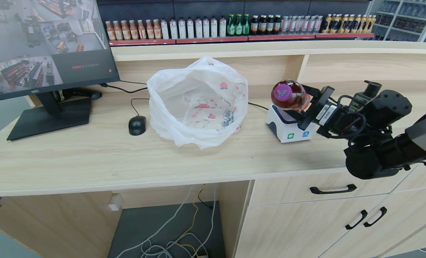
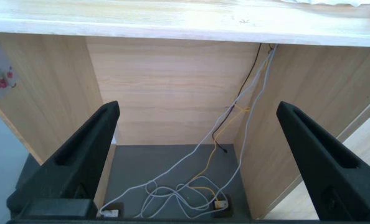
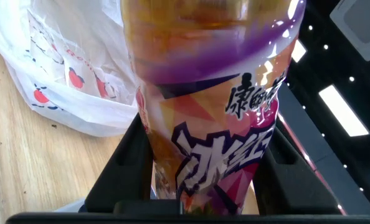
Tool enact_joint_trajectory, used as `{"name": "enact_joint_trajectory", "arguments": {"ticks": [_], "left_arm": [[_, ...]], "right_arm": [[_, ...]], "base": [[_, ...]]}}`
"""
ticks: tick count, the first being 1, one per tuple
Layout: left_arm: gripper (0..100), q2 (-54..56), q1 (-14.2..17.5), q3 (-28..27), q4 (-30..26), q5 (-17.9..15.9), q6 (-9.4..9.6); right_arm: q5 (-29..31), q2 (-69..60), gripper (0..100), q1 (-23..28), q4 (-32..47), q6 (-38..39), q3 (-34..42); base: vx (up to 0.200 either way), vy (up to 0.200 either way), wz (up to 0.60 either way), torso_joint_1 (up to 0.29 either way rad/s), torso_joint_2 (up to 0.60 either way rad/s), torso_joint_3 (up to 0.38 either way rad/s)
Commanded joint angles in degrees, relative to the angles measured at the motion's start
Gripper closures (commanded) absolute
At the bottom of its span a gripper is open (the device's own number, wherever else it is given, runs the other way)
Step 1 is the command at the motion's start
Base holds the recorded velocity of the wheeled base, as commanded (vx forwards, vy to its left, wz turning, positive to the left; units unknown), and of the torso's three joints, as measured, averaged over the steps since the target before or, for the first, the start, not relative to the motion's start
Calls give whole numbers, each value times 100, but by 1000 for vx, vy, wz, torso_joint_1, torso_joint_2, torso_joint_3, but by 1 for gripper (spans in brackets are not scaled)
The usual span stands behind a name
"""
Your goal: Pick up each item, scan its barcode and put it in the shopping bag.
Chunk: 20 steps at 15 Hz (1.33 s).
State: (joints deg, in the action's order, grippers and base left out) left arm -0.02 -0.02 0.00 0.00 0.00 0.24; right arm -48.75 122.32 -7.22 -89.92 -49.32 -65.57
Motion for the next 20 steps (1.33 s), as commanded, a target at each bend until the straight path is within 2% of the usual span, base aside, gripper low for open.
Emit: {"name": "enact_joint_trajectory", "arguments": {"ticks": [1, 5, 9, 10, 11, 12, 14, 18, 20], "left_arm": [[0, 2, -6, 0, 0, 0, 2], [0, 2, -6, 0, 0, 0, 2], [0, 2, -6, 0, 0, 0, 2], [0, 2, -6, 0, 0, 0, 2], [0, 2, 2, 0, 0, 0, 2], [0, 2, -6, 0, 0, 0, 2], [0, 2, -6, 0, 0, 0, 2], [0, 2, -6, 0, 0, 0, 2], [0, 2, -6, 0, 0, 0, 2]], "right_arm": [[23, -138, 100, -43, -8, 19, 62], [454, -666, 100, -447, -8, 336, 563], [1676, -1325, 100, -887, -8, 1135, 1055], [1816, -1386, 100, -896, -8, 1267, 1117], [2089, -1509, 100, -896, -8, 1584, 1275], [2713, -1650, 100, -869, -8, 2208, 1565], [3328, -1843, 100, -834, -8, 2964, 1697], [3355, -1949, 100, -711, -8, 3684, 1723], [3662, -1949, 100, -658, -8, 4203, 1758]], "base": [[0, 0, 0, 0, 0, 0], [0, 0, 0, 0, 0, 0], [0, 0, 0, 0, 0, 0], [0, 0, 0, 0, 0, 0], [0, 0, 0, 0, 0, 0], [0, 0, 0, 0, 0, 0], [0, 0, 0, 0, 0, 0], [0, 0, 0, 0, 0, 0], [0, 0, 0, 0, 0, 0]]}}
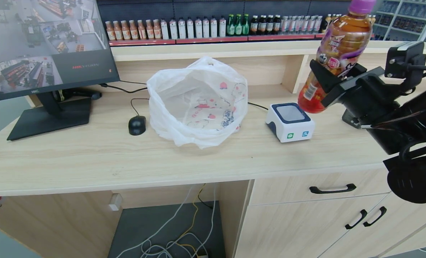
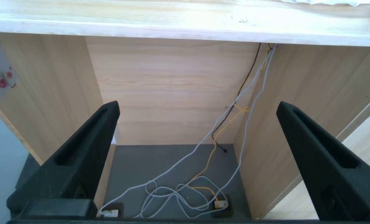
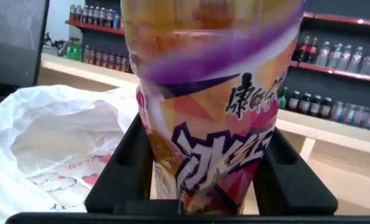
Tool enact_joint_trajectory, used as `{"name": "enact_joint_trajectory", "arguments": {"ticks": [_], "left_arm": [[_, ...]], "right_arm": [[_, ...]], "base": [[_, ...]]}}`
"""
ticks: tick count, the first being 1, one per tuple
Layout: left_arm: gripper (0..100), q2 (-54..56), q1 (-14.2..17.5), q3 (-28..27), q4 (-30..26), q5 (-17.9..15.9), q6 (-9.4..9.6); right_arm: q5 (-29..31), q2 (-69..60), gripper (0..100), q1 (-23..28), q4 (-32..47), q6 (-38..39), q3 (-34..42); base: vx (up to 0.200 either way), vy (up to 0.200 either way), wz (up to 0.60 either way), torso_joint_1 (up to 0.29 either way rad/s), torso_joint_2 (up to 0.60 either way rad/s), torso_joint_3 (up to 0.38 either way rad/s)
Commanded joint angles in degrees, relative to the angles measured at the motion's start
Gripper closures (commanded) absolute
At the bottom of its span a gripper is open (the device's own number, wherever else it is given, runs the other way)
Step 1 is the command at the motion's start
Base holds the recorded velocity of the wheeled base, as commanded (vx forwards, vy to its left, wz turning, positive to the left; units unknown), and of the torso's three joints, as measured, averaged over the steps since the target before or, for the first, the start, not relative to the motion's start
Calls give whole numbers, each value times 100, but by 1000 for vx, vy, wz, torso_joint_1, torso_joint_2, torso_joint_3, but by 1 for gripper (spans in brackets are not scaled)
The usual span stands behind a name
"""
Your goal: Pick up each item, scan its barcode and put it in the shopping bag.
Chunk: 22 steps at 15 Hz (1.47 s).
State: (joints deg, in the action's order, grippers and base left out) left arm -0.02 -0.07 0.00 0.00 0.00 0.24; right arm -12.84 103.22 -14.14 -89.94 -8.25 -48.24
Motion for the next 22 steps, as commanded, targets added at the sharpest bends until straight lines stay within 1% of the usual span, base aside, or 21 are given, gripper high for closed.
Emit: {"name": "enact_joint_trajectory", "arguments": {"ticks": [1, 3, 4, 5, 6, 8, 13, 22], "left_arm": [[0, 2, -1, 0, 0, 0, 11], [0, 2, -1, 0, 0, 0, 2], [0, 2, -1, 0, 0, 0, 2], [0, 2, -1, 0, 0, 0, 2], [0, 2, 7, 0, 0, 0, 2], [0, 2, -1, 0, 0, 0, 2], [0, 2, -1, 0, 0, 0, -16], [0, 2, -1, 0, 0, 0, -7]], "right_arm": [[361, -39, 100, 34, -6, 298, 60], [1284, -39, 100, 34, -6, 667, 87], [1618, -39, 100, 25, -6, 685, 60], [1837, -39, 100, 34, -6, 693, 104], [1934, -39, 100, 34, -6, 737, 95], [1943, -39, 100, 34, -6, 773, 69], [1943, 190, 100, 34, -6, 781, -291], [1925, 208, 100, 34, -6, 790, -274]], "base": [[0, 0, 0, 0, 0, 0], [0, 0, 0, 0, 0, 0], [0, 0, 0, 0, 0, 0], [0, 0, 0, 0, 0, 0], [0, 0, 0, 0, 0, 0], [0, 0, 0, 0, 0, 0], [0, 200, 0, 0, 1, 6], [0, 200, 0, 4, 4, 3]]}}
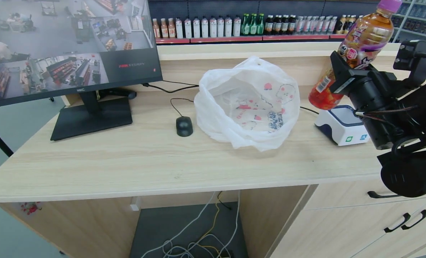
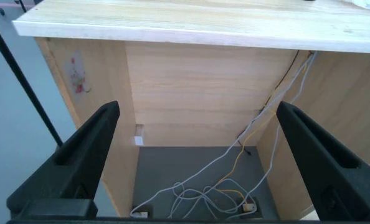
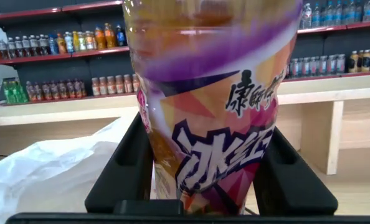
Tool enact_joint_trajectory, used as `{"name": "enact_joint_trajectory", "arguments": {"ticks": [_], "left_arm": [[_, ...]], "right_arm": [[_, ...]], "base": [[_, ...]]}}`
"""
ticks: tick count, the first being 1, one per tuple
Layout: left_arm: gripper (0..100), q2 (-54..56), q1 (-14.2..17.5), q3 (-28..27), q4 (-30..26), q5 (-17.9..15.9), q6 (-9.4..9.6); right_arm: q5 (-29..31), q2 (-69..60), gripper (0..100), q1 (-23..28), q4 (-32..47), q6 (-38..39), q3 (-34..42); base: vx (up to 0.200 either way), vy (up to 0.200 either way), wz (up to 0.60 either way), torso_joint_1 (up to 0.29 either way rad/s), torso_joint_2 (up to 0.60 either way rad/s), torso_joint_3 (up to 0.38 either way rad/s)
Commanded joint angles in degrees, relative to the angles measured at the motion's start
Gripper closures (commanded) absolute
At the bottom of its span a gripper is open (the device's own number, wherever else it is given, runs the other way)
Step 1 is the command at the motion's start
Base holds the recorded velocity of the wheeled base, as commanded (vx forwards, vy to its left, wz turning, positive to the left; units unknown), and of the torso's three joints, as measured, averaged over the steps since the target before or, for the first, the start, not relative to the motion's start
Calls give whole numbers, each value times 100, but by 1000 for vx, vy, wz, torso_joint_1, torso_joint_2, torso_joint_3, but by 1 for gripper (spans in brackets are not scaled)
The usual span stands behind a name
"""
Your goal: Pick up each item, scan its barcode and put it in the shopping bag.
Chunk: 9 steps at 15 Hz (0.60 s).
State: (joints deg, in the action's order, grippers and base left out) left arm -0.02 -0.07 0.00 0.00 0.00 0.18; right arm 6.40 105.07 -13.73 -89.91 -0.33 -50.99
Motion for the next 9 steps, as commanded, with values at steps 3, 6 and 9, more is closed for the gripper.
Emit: {"name": "enact_joint_trajectory", "arguments": {"ticks": [3, 6, 9], "left_arm": [[0, 2, -1, 0, 0, 0, 17], [0, 2, -1, 0, 0, 0, 17], [0, 2, -1, 0, 0, 0, 17]], "right_arm": [[-69, 31, 100, -69, -9, 7, 98], [-332, 93, 100, -350, -9, -11, 63], [-306, 93, 100, -719, 685, -29, -306]], "base": [[0, 200, 0, 4, 1, 4], [0, 0, 0, 0, 0, 0], [0, 0, 0, 0, 0, 0]]}}
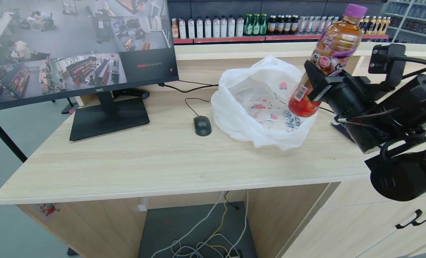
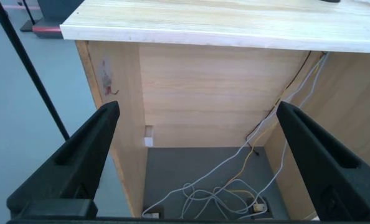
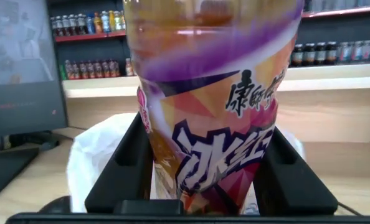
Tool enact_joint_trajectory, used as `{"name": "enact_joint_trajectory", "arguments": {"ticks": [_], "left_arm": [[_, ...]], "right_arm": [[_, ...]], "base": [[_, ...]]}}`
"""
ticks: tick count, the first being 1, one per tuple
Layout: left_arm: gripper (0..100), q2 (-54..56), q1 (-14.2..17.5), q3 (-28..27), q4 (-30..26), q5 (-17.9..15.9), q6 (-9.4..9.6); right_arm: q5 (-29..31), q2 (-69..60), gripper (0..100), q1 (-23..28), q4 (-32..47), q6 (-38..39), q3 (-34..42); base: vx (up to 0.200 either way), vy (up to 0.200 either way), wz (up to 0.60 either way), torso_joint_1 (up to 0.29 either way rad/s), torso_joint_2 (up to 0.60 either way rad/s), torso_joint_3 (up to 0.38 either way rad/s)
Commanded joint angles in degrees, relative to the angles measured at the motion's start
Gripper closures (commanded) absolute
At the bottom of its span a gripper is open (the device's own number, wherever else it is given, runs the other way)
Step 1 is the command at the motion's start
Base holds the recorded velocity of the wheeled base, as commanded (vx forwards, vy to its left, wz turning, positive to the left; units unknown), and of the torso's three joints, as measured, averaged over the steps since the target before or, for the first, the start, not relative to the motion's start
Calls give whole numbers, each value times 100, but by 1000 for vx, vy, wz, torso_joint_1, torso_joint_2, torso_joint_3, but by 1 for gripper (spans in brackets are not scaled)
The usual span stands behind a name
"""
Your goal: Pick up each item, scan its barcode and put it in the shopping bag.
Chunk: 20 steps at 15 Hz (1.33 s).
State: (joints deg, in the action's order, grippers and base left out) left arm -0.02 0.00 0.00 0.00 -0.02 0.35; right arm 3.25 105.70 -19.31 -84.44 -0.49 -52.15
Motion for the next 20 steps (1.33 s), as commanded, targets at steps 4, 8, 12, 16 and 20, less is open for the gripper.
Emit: {"name": "enact_joint_trajectory", "arguments": {"ticks": [4, 8, 12, 16, 20], "left_arm": [[0, 2, -9, 0, 0, 2, 0], [0, 2, -9, 0, 0, 2, 0], [0, 2, -9, 0, 0, 2, 0], [0, 2, -9, 0, 0, 2, 0], [0, 2, -9, 0, 0, 2, 0]], "right_arm": [[17, 231, 100, -337, 1176, -39, -1016], [-9, 697, 100, -389, 1519, -39, -1930], [-9, 1022, 100, -530, 1914, -39, -2537], [17, 1409, 100, -512, 2556, -57, -3468], [8, 1778, 100, -504, 3048, -48, -4242]], "base": [[0, 0, 0, 0, 0, 0], [0, 0, 0, 0, 0, 0], [0, 0, 0, 0, 0, 0], [0, 0, 0, 0, 0, 0], [0, 0, 0, 0, 0, 0]]}}
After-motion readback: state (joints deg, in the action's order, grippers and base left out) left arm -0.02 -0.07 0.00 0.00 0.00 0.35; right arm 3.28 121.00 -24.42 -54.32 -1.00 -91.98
